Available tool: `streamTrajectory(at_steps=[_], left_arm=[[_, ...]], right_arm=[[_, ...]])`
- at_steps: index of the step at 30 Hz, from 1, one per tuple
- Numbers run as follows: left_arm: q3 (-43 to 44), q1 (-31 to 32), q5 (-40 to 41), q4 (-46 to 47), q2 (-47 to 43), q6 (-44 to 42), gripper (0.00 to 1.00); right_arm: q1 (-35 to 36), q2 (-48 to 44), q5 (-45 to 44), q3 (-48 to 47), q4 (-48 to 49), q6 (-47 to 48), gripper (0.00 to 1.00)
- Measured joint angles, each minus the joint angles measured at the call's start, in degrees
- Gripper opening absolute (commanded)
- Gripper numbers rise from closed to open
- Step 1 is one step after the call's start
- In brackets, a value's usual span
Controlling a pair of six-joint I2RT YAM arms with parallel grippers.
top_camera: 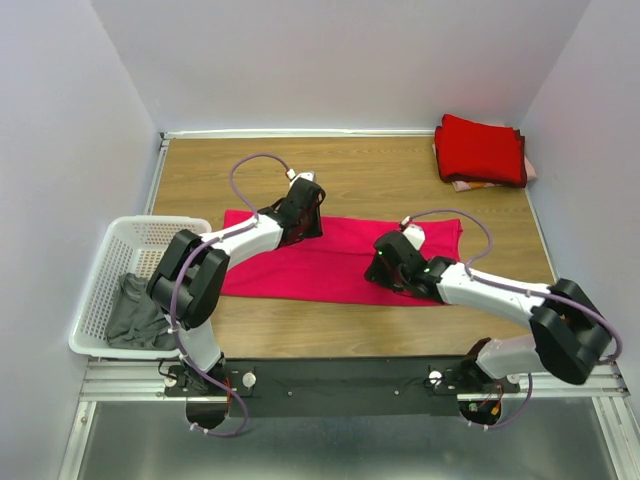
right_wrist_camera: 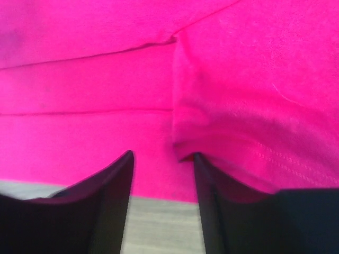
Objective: Fold and stack the t-shirts
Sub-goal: Fold the tshirt
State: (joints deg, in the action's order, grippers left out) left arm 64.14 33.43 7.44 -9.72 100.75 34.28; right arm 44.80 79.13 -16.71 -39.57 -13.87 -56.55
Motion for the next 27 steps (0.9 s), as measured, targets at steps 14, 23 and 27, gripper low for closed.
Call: streamTrajectory(at_steps=[14, 23, 27], left_arm=[[-3.0, -1.8, 4.3, -3.1, -5.4, 2.6, 0.39], [-9.9, -2.6, 7.5, -5.9, -9.5, 5.3, 0.39], [-11.7, -2.8, 7.7, -5.8, -11.7, 6.2, 0.39]], right_arm=[[-1.2, -15.7, -4.8, -0.6, -10.6, 0.4, 0.5], [-17.8, -8.0, -4.6, -0.8, -11.2, 4.4, 0.5], [-22.8, -4.4, -4.0, -0.1, -9.7, 6.5, 0.51]])
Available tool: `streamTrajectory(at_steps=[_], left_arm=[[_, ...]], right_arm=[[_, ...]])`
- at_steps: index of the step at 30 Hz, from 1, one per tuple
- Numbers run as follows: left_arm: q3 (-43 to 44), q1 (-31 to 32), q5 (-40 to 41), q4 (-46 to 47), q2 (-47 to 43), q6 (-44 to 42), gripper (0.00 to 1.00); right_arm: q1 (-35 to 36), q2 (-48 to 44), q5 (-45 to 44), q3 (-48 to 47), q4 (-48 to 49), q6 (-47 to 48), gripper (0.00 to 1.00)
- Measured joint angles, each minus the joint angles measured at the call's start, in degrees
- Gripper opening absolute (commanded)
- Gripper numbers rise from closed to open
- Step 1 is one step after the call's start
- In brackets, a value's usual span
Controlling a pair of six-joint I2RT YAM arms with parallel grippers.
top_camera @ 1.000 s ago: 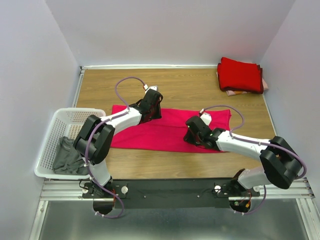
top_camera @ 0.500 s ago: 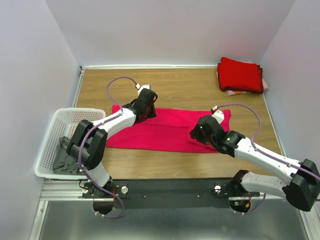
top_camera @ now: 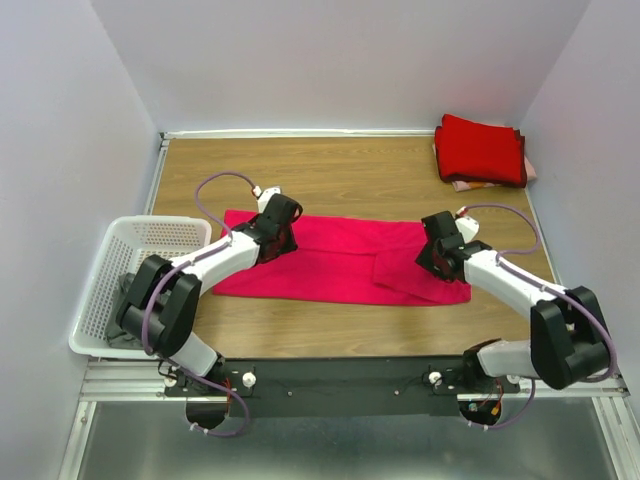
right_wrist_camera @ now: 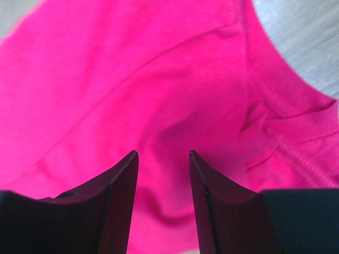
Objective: Fold and stack the t-shirts
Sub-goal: Fold the tshirt
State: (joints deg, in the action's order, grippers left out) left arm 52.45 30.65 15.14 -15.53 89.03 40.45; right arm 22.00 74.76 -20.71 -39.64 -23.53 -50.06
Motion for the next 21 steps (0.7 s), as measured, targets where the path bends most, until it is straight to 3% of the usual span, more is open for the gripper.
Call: streamTrajectory(at_steps=[9, 21], left_arm=[[-6.0, 0.1, -0.3, 1.0, -3.9, 1.0, 0.38], [-12.0, 5.3, -0.8, 3.0, -4.7, 3.7, 0.31]], right_arm=[[-6.5, 8.0, 3.0, -0.5, 5.4, 4.2, 0.56], [-6.8, 26.4, 5.1, -20.2, 5.5, 13.6, 0.58]])
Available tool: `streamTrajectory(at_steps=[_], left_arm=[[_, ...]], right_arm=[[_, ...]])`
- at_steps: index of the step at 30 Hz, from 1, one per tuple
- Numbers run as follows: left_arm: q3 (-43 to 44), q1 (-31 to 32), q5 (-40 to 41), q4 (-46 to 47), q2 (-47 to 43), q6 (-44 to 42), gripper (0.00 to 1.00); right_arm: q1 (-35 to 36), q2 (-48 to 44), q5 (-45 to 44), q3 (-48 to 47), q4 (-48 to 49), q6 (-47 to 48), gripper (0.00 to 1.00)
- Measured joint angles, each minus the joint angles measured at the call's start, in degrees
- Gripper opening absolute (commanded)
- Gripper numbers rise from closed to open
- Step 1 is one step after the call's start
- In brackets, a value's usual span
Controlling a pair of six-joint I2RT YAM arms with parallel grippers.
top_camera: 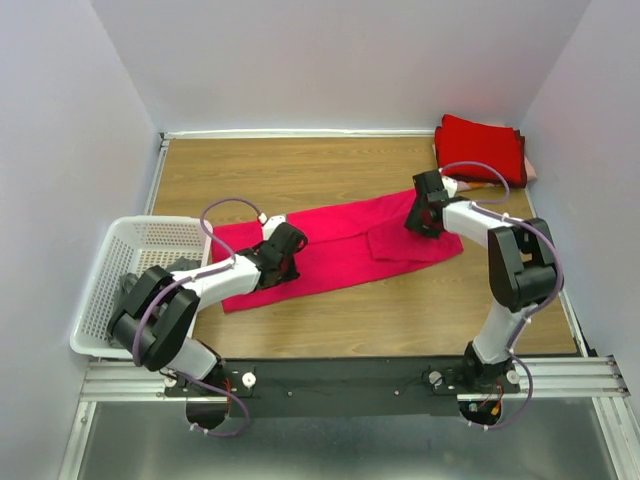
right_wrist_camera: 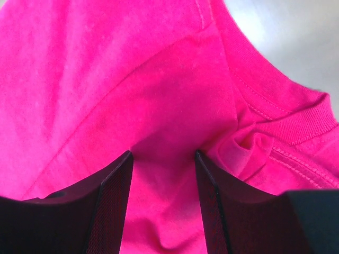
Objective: Fold and stack the t-shirts
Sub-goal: Fold the tshirt
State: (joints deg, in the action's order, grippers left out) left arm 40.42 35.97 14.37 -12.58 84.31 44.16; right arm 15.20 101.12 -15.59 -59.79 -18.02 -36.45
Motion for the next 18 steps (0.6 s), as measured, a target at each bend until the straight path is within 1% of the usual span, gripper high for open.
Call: streamTrajectory(at_steps=[7, 8, 15, 18], left_arm=[[-1.0, 6.3, 0.0, 0.7, -0.6, 3.7, 0.28], [-1.0, 7.7, -0.1, 0.7, -0.6, 4.5, 0.28], [2.1, 16.3, -1.7, 0.0, 2.4, 7.9, 0.28], [4.4, 19.5, -3.2, -0.3, 4.7, 8.9, 0.28]], right_arm=[[-0.1, 10.9, -0.1, -14.0, -1.3, 8.4, 0.58], [-0.1, 11.4, -0.1, -14.6, -1.2, 9.0, 0.58], [-0.2, 22.8, 0.1, -31.6, -4.1, 16.1, 0.58], [-0.2, 29.0, 0.8, -41.5, -6.4, 19.7, 0.59]])
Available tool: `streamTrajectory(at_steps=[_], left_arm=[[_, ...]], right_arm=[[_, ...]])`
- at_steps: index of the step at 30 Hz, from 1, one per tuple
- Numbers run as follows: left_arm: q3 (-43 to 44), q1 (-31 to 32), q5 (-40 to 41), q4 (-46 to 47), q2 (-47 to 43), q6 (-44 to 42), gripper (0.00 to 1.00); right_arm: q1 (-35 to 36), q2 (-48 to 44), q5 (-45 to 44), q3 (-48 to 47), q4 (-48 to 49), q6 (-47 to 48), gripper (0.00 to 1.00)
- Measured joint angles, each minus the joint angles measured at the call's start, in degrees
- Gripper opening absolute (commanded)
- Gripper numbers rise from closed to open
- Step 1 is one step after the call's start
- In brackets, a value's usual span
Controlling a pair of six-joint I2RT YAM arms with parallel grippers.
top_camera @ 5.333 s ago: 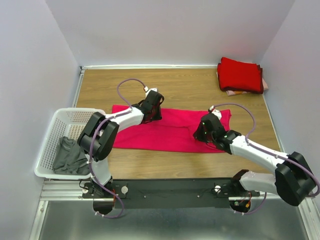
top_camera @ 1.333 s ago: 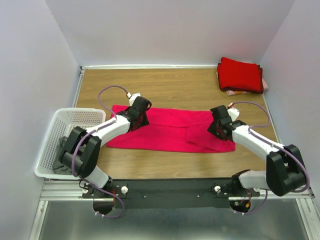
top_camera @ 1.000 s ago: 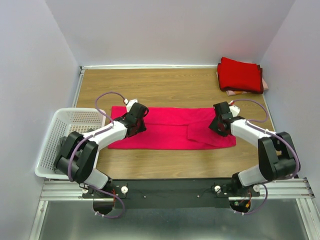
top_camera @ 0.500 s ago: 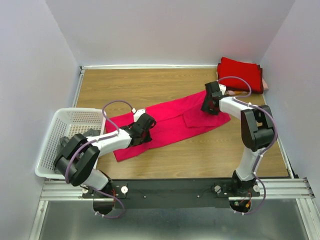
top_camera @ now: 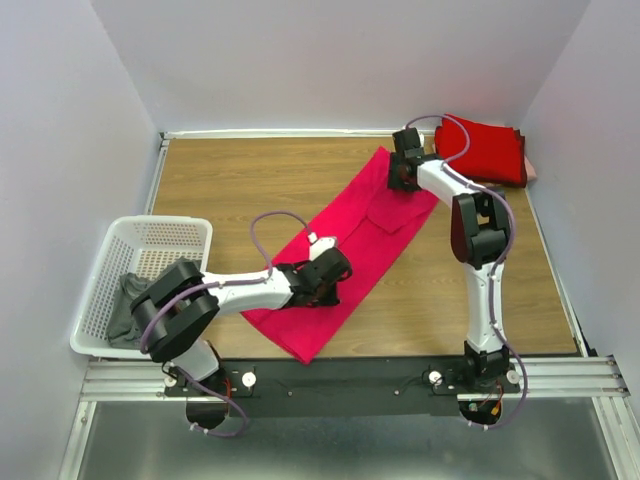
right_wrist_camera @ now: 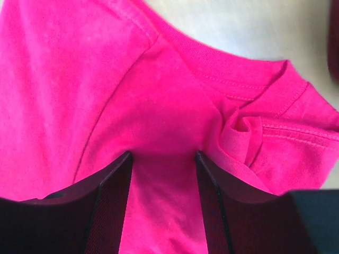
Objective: Fold and stack the t-shirts
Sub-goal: Fold the tshirt
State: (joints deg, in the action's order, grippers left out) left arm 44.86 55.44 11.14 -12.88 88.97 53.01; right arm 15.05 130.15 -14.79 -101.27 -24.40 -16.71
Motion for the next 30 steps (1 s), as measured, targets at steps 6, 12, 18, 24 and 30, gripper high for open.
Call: streamTrajectory(at_steps=[6, 12, 18, 24, 30], left_arm=[[5.7, 4.6, -3.5, -1.4, 3.7, -1.1, 0.36], [14.7, 3.6, -3.0, -4.3, 3.1, -5.4, 0.48], [16.9, -7.1, -0.8, -5.4, -2.5, -8.3, 0.47], [13.4, -20.5, 4.7, -6.4, -3.7, -9.0, 0.45], [9.4, -25.8, 6.8, -6.5, 0.6, -8.6, 0.42]], right_arm=[[0.9, 8.7, 0.5, -15.1, -2.7, 7.1, 0.75], [1.8, 14.4, -0.4, -24.8, -4.2, 11.6, 0.85], [2.6, 13.2, -3.4, -27.1, -5.6, 11.1, 0.89], [2.8, 1.6, -5.3, -18.6, -5.7, 4.4, 0.87], [2.7, -8.5, -5.1, -6.6, -5.1, -3.4, 0.74]])
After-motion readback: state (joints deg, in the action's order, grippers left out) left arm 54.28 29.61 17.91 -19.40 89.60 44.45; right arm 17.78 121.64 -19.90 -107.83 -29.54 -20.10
